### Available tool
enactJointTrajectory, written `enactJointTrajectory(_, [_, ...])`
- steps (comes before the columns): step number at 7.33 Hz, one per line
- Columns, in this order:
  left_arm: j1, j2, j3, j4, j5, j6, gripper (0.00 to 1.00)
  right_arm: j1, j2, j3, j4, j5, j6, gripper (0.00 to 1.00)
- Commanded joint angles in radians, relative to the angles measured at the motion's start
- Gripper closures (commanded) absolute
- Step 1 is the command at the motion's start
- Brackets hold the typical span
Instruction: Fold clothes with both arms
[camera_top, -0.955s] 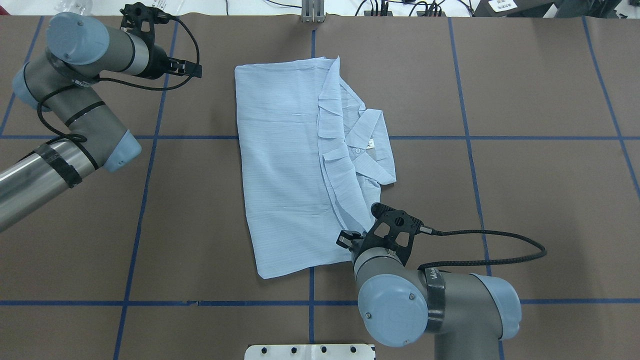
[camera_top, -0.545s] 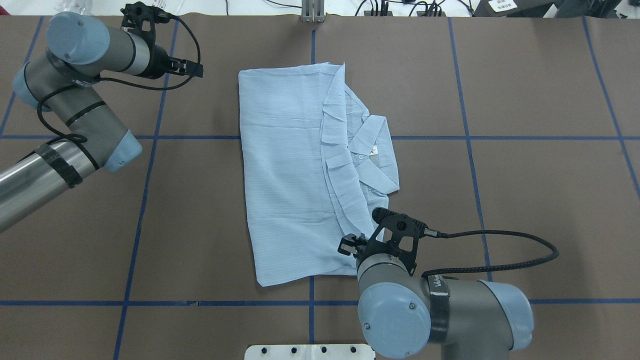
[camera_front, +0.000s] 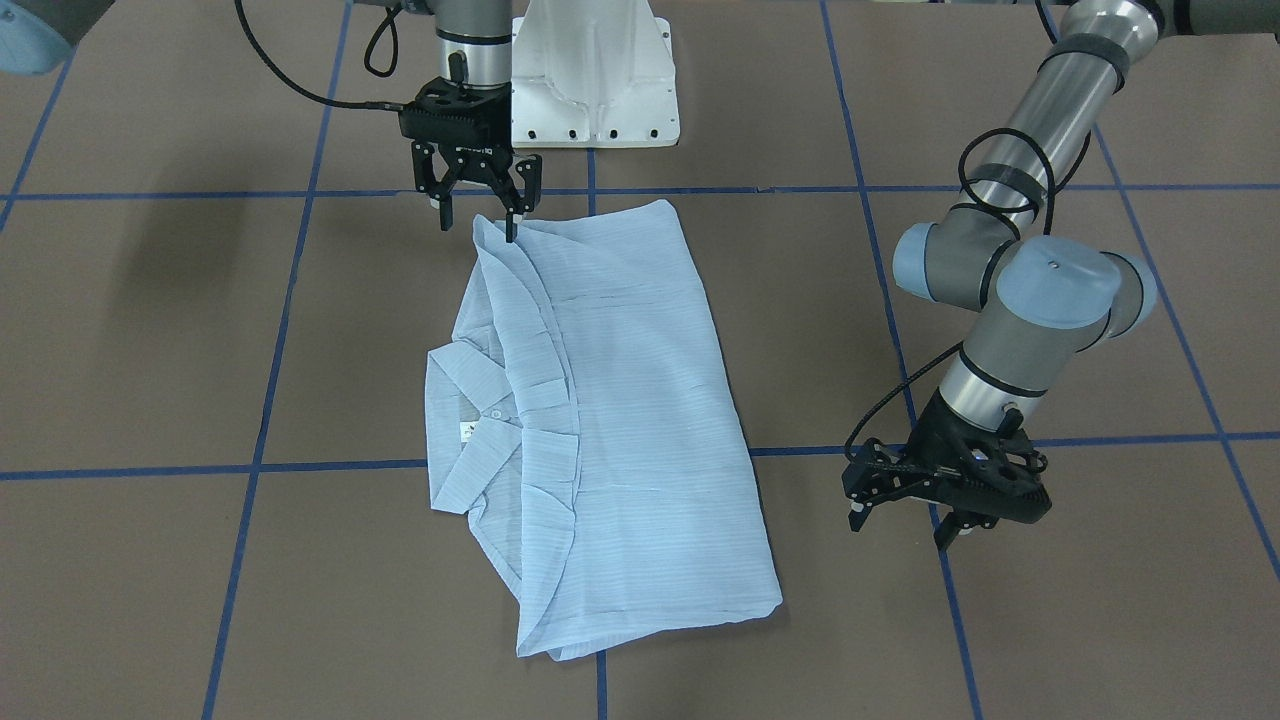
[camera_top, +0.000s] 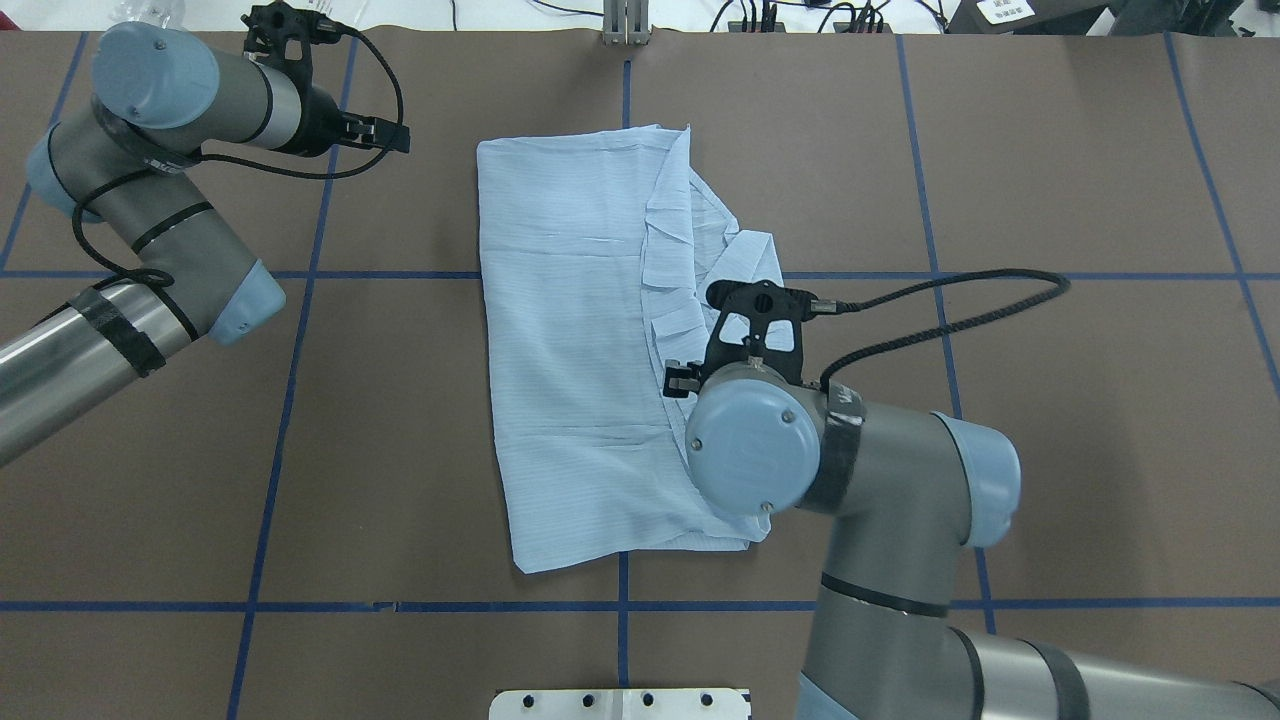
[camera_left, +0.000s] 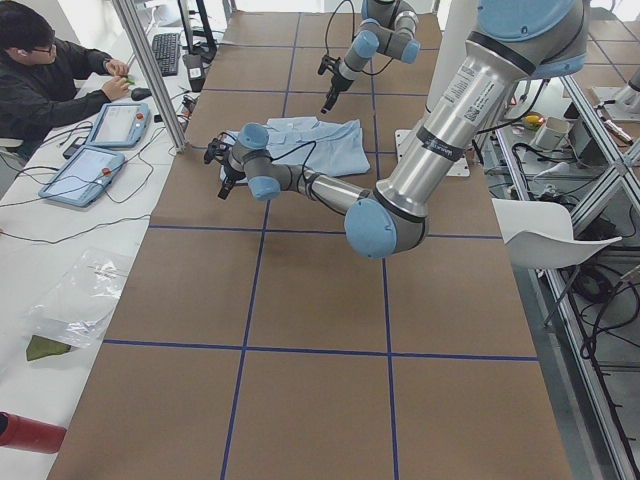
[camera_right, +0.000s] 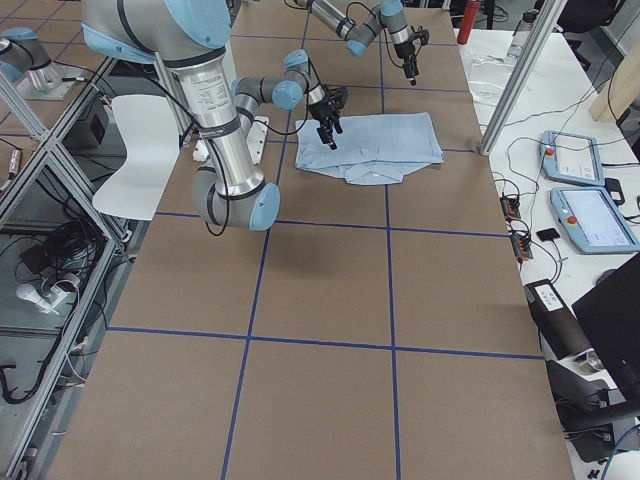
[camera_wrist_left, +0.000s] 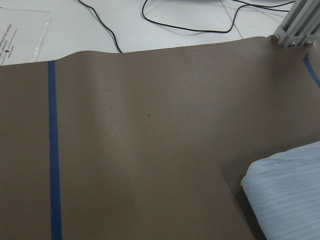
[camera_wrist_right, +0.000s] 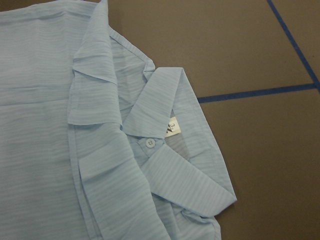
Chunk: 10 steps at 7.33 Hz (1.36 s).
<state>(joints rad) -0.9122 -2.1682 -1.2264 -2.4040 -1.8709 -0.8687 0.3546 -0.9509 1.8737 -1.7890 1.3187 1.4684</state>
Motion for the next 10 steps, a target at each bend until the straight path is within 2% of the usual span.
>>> enactJointTrajectory(1, [0.001,0.004,-0.011,-0.001,-0.002,-0.004,0.0,0.026,0.093,-0.154,-0.009,0.065,-0.118,0.0])
enactJointTrajectory(3, [0.004,0.018,-0.024,-0.001,-0.004,-0.004,0.0,0.006,0.109,-0.238,-0.01,0.105,-0.274,0.0])
enactJointTrajectory(6, [0.012,0.018,-0.022,-0.001,-0.004,-0.003,0.0,-0.055,0.133,-0.237,-0.105,0.119,-0.336,0.0])
enactJointTrajectory(10, [0.015,0.018,-0.024,-0.001,-0.002,-0.009,0.0,-0.062,0.118,-0.246,-0.139,0.108,-0.422,0.0])
